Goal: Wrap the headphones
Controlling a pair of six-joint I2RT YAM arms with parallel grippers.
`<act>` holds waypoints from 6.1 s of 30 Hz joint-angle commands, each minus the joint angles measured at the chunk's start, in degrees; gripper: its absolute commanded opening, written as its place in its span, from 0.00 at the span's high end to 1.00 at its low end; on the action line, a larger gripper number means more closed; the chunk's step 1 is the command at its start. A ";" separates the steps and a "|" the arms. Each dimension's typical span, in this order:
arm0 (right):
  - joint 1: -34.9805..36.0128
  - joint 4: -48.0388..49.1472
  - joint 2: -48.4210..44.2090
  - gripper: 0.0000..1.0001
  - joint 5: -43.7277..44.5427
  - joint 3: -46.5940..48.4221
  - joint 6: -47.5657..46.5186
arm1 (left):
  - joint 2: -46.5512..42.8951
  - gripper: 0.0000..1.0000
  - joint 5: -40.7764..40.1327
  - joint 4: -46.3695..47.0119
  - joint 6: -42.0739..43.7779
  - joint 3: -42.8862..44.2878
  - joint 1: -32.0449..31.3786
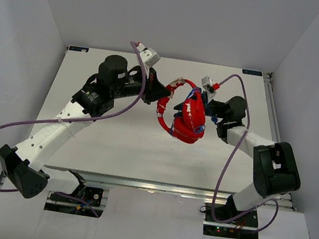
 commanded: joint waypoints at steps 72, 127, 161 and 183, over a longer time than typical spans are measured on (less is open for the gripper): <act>0.60 -49.15 -18.70 0.89 3.02 2.73 -46.45 | -3.76 1.00 -5.27 2.38 1.18 5.27 -0.51; 1.00 -46.01 -19.41 0.37 12.06 6.15 -33.56 | -5.83 1.00 -6.48 6.59 -0.48 2.25 -0.51; 1.89 -11.20 -1.19 0.92 7.28 -12.67 -14.35 | 5.56 1.00 -45.80 29.65 -38.04 -30.77 -0.08; -2.82 -16.94 19.08 0.70 13.53 -3.24 -12.72 | 30.88 0.92 -39.19 20.69 -35.77 -17.71 2.13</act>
